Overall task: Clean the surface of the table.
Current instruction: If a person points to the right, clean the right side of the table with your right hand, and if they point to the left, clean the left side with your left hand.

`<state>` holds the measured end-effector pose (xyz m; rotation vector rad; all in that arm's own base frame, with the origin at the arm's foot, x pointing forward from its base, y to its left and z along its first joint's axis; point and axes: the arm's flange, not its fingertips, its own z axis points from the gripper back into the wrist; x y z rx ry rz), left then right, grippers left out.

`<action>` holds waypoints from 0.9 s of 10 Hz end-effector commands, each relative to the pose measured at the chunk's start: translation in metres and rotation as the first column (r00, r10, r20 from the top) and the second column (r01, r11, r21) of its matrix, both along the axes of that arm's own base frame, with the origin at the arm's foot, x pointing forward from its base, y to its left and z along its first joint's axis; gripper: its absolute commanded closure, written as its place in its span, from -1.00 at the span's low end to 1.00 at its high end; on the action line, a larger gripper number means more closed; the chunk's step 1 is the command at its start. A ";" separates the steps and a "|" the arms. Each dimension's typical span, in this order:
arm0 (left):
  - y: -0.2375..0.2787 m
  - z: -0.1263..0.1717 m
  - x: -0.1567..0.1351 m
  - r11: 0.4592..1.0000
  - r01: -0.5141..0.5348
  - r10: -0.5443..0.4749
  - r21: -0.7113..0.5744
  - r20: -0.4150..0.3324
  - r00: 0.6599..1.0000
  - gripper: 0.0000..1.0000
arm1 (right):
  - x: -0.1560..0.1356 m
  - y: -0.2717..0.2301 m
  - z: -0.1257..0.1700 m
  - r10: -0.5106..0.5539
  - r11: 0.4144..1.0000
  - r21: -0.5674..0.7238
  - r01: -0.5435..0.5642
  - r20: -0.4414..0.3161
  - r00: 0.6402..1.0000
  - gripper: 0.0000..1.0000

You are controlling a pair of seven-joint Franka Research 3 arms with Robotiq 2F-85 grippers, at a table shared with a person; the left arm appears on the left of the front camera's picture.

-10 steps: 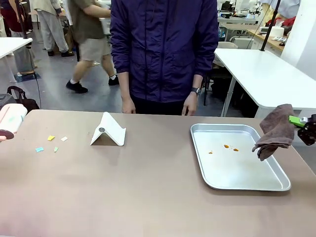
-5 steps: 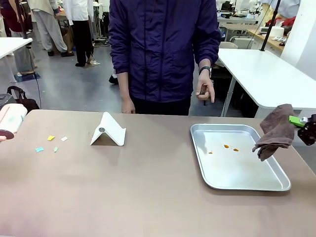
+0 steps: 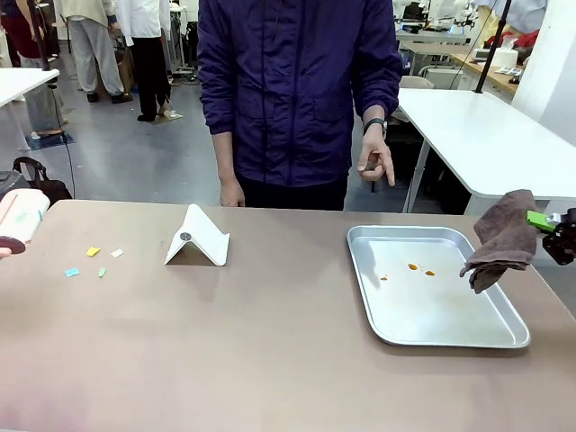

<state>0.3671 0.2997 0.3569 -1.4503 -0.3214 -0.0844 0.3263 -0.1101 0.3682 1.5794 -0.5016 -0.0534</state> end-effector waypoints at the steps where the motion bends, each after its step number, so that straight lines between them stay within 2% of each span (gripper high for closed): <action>1: 0.000 0.006 -0.001 1.000 0.000 0.000 0.001 -0.014 1.000 1.00 | 0.002 0.001 0.002 -0.009 1.000 0.012 0.009 0.026 1.000 1.00; 2: 0.000 0.006 -0.001 1.000 0.000 0.000 0.001 -0.014 1.000 1.00 | 0.000 0.000 0.000 0.000 1.000 0.000 0.000 0.000 1.000 0.86; 4: 0.000 0.006 -0.001 1.000 0.000 0.000 0.001 -0.014 1.000 1.00 | 0.031 0.020 0.027 0.071 0.963 -0.256 -0.087 -0.071 0.995 0.86; 5: 0.000 0.006 -0.001 1.000 0.000 0.000 0.001 -0.014 1.000 1.00 | 0.051 0.023 0.038 0.047 0.922 -0.377 -0.089 -0.119 0.992 0.86; 6: 0.000 0.006 -0.001 1.000 0.000 0.000 0.001 -0.014 1.000 1.00 | 0.067 0.024 0.044 0.054 0.867 -0.485 -0.118 -0.143 0.988 0.86; 7: 0.000 0.006 -0.001 1.000 0.000 0.000 0.001 -0.014 1.000 1.00 | 0.080 0.027 0.046 0.005 0.785 -0.607 -0.122 -0.190 0.982 0.86; 9: 0.000 0.006 -0.001 1.000 0.000 0.000 0.001 -0.014 1.000 1.00 | 0.102 0.039 0.040 -0.045 0.636 -0.758 -0.147 -0.227 0.973 0.86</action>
